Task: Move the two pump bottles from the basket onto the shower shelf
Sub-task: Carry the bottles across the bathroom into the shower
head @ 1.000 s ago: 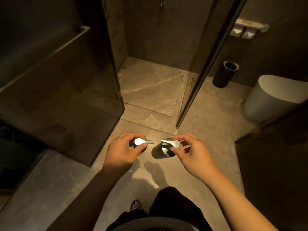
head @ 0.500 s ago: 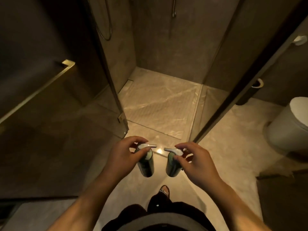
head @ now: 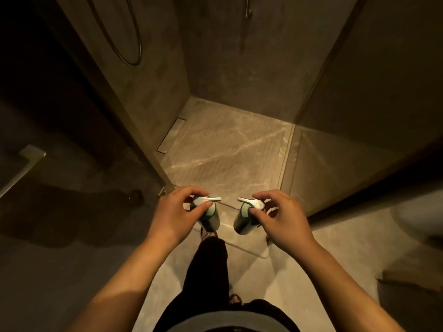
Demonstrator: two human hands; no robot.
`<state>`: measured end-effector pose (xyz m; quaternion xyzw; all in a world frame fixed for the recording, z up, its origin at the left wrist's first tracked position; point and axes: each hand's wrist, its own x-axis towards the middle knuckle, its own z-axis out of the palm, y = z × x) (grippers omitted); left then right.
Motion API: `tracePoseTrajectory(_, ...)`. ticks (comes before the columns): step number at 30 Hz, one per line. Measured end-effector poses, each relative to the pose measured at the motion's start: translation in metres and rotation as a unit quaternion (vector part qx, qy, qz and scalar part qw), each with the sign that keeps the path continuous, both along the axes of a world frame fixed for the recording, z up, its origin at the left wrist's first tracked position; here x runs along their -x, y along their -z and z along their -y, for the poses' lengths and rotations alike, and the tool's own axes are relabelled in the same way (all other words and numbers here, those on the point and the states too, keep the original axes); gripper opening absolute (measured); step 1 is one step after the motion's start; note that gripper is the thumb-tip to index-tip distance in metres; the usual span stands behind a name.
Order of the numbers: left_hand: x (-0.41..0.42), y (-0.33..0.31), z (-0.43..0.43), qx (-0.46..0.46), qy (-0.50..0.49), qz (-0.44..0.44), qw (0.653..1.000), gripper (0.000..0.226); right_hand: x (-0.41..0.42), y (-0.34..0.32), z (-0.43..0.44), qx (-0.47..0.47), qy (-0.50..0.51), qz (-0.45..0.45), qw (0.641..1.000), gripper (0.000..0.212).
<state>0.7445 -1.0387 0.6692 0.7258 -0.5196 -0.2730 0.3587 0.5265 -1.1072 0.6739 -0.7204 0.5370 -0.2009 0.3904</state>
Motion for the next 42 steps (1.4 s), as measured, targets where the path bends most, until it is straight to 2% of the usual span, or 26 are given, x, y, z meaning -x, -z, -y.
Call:
tracePoseTrajectory(3, -0.025, 0.005, 0.051, -0.009, -0.022, -0.010, 1.000, 0.022, -0.021, 0.001, 0.049, -0.013, -0.003, -0.020, 1.000, 0.025)
tracePoseTrajectory(7, -0.053, 0.000, 0.117, -0.007, 0.001, -0.003, 1.000, 0.024, -0.052, -0.008, 0.109, -0.001, -0.020, -0.046, 0.999, 0.025)
tracePoseTrajectory(17, -0.119, -0.015, 0.244, 0.003, -0.021, -0.019, 1.000, 0.018, -0.119, -0.028, 0.239, 0.014, -0.019, -0.020, 1.000, 0.023)
tracePoseTrajectory(22, -0.142, -0.015, 0.305, 0.010, -0.052, -0.017, 0.998, 0.016, -0.153, -0.031, 0.314, 0.009, -0.052, -0.011, 0.999, 0.024)
tracePoseTrajectory(33, -0.170, -0.020, 0.429, -0.006, -0.198, -0.026, 0.980, 0.015, -0.220, -0.028, 0.492, 0.020, -0.224, -0.016, 0.974, 0.021)
tracePoseTrajectory(42, -0.186, -0.023, 0.505, -0.002, -0.332, -0.053, 0.942, 0.017, -0.253, -0.022, 0.605, 0.032, -0.308, -0.011, 0.951, 0.019)
